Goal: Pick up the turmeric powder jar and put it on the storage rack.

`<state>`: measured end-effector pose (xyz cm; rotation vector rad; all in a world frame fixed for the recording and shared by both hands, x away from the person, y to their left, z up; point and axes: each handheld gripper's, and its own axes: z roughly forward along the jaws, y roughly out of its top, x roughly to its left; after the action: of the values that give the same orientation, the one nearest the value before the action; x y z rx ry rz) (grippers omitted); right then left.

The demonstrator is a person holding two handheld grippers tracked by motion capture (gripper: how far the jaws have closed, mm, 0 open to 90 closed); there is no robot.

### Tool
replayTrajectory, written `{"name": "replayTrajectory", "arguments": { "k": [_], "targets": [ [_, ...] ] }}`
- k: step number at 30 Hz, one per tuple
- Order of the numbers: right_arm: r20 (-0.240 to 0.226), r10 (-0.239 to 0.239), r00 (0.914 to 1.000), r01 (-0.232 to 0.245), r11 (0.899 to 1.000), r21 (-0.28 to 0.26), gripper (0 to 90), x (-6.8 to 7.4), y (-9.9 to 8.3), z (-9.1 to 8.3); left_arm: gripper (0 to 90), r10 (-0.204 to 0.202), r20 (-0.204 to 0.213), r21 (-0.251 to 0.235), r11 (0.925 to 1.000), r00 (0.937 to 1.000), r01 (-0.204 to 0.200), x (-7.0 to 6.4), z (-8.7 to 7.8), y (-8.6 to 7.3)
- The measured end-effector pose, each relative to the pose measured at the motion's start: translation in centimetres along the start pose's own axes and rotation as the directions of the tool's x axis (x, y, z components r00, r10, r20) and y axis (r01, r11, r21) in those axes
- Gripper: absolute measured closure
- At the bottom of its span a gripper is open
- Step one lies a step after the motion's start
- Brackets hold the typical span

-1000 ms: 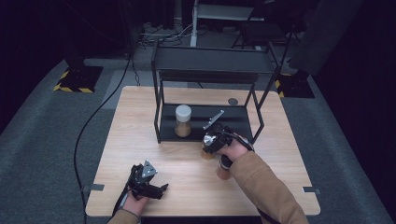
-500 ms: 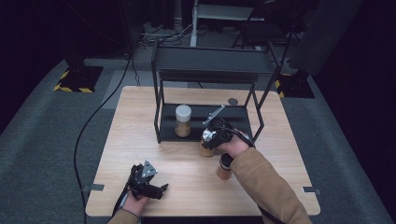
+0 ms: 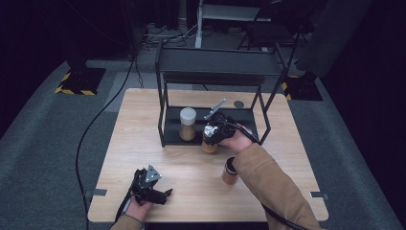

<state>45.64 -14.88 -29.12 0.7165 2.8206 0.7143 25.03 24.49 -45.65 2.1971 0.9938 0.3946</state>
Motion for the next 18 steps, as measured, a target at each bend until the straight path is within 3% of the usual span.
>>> {"name": "replayTrajectory", "arguments": {
  "k": [10,18],
  "targets": [
    [0.025,0.018,0.9995,-0.017,1.0,-0.011,30.8,-0.9,1.7,1.3,0.3,0.001,0.003,-0.002,1.0,1.0,-0.001,0.1,0.0,-0.1],
    [0.048,0.086,0.9952,-0.084,0.996,-0.032,30.8,-2.4,1.8,2.6,0.3,0.006,0.005,-0.001,1.0,1.0,-0.006,0.1,0.0,-0.1]
  ]
}}
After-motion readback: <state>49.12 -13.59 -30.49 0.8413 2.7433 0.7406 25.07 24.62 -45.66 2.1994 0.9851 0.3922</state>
